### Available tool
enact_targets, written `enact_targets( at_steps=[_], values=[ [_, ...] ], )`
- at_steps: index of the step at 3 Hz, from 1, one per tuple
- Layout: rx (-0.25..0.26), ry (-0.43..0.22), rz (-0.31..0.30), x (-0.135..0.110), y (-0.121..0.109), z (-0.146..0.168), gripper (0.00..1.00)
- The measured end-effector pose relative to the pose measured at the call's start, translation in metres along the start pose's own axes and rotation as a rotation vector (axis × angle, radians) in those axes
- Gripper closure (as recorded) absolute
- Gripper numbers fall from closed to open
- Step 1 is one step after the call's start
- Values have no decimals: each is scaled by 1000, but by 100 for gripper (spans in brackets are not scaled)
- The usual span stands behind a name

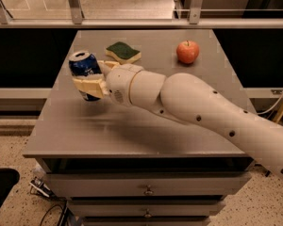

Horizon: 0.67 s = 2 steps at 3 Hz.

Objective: Place pepsi can upright

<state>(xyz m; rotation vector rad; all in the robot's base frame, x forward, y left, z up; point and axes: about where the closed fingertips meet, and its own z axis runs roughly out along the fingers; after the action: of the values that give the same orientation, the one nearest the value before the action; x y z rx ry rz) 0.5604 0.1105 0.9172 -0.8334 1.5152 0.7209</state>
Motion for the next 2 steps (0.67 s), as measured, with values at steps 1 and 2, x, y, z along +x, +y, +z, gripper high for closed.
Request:
enact_targets(
  at_steps=[1,2],
  values=[
    [-12,8,31,21,1,5,100],
    [-19,10,59,39,3,7,100]
  ],
)
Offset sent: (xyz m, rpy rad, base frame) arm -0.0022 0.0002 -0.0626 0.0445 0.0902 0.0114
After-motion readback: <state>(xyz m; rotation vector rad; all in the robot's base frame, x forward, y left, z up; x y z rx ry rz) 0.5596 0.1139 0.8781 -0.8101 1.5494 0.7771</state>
